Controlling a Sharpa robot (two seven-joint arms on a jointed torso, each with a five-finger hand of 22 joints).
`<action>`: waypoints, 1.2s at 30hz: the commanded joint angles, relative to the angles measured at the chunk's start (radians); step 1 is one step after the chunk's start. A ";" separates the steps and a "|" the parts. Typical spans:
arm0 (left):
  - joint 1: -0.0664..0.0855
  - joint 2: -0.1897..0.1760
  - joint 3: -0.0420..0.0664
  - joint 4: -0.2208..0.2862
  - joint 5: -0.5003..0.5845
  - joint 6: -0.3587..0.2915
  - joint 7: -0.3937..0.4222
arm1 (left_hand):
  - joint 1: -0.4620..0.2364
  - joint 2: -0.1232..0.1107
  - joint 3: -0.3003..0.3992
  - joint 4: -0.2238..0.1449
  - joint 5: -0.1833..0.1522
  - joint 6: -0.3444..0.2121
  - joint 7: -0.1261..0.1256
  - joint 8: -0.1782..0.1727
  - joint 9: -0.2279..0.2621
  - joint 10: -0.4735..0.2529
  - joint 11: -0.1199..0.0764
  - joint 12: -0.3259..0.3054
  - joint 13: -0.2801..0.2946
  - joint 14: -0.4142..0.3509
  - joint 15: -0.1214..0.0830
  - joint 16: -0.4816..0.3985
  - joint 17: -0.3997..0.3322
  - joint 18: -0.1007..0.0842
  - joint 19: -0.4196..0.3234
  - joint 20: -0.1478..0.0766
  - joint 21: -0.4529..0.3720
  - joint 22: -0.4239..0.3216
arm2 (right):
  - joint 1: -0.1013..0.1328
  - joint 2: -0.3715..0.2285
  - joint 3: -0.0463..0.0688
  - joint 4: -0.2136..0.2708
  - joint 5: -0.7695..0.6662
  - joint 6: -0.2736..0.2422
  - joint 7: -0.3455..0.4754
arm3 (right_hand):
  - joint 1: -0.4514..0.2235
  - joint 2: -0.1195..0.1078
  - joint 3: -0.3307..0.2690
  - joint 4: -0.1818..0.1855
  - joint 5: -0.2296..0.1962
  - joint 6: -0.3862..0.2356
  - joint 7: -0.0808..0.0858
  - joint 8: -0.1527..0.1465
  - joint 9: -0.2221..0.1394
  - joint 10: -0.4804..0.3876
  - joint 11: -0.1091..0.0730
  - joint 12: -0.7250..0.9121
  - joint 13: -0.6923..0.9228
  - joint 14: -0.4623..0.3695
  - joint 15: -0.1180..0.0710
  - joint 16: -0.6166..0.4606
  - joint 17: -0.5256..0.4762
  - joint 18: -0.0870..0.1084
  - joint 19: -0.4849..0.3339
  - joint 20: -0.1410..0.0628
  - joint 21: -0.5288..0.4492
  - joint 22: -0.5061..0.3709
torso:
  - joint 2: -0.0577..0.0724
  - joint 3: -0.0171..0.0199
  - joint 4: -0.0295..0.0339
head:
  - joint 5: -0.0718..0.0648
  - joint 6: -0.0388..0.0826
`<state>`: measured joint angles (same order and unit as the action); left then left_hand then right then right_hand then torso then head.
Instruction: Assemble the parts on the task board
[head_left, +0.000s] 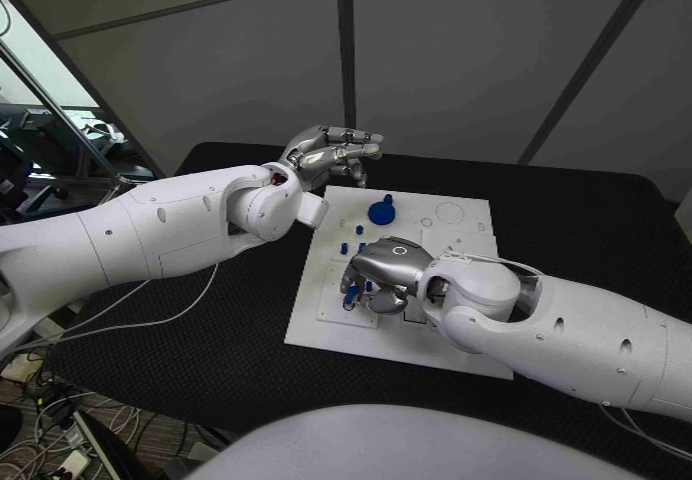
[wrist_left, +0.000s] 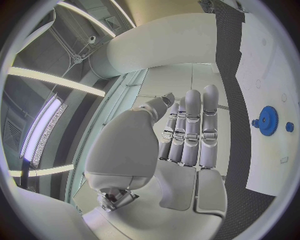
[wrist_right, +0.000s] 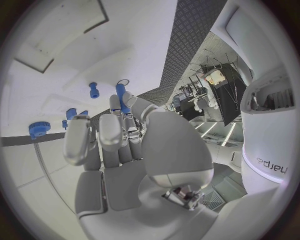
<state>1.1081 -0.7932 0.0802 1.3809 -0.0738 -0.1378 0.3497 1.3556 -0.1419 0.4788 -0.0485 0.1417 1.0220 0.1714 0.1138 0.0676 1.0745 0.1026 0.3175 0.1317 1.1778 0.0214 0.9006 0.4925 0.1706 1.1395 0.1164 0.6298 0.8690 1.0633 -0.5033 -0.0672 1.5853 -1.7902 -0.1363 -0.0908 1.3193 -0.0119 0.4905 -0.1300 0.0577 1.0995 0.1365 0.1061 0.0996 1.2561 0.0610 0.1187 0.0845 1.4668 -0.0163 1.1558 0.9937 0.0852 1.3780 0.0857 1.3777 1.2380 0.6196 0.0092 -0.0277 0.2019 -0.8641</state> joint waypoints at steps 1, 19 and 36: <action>0.002 0.002 0.001 -0.001 0.004 0.014 0.003 | -0.002 0.012 -0.006 -0.002 -0.004 -0.001 0.005 -0.003 0.000 -0.007 0.000 0.007 0.002 -0.006 -0.001 -0.002 -0.001 0.012 -0.004 -0.001 -0.006 -0.002 | 0.001 0.001 -0.001 -0.002 -0.019 0.045 0.011 | -0.005 -0.003 -0.003 -0.003 0.005 0.004 0.005 0.002 0.001 -0.002 0.005 -0.006 -0.001 0.015 0.001 0.002 0.000 -0.013 0.000 0.006 0.000 0.001 | 0.001 -0.0003 -0.0005 | 0.000 0.001; 0.002 0.002 0.001 -0.002 0.004 0.016 -0.002 | -0.003 0.012 -0.008 -0.001 -0.004 -0.001 0.005 -0.003 -0.001 -0.008 0.000 0.007 0.002 -0.006 -0.001 -0.002 -0.002 0.012 -0.004 -0.001 -0.007 -0.002 | 0.001 -0.004 -0.030 0.012 -0.019 0.060 0.021 | -0.007 -0.005 -0.005 -0.002 0.001 0.005 0.004 0.002 0.001 -0.002 0.005 -0.008 0.000 0.015 0.001 0.001 -0.002 -0.012 0.000 0.006 0.000 0.000 | 0.001 -0.0003 0.0005 | 0.002 -0.006; 0.002 0.000 0.001 -0.001 0.004 0.019 -0.004 | -0.004 0.012 -0.009 0.000 -0.004 -0.003 0.006 -0.004 -0.001 -0.009 0.001 0.008 0.001 -0.007 -0.001 -0.002 -0.002 0.012 -0.004 0.000 -0.007 -0.002 | 0.001 -0.009 -0.032 0.014 -0.031 0.057 0.000 | -0.019 -0.010 -0.012 0.004 -0.003 -0.005 0.008 -0.008 -0.001 -0.009 0.008 -0.021 -0.001 0.014 0.003 0.002 -0.004 -0.013 -0.001 0.007 0.001 0.002 | 0.002 -0.0001 0.0012 | 0.002 -0.004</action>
<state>1.1081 -0.7928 0.0801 1.3784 -0.0737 -0.1317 0.3447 1.3516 -0.1379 0.4760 -0.0513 0.1418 1.0220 0.1714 0.1138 0.0676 1.0745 0.1026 0.3213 0.1317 1.1778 0.0214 0.9006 0.4919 0.1707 1.1395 0.1164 0.6260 0.8682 1.0661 -0.5120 -0.0953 1.6051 -1.8077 -0.1126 -0.0740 1.3109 -0.0206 0.4856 -0.1254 0.0571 1.0984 0.1376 0.1050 0.0999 1.2524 0.0686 0.1032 0.0845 1.4668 -0.0162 1.1558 0.9914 0.0852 1.3780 0.0858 1.3777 1.2383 0.6205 0.0090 -0.0271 0.2042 -0.8690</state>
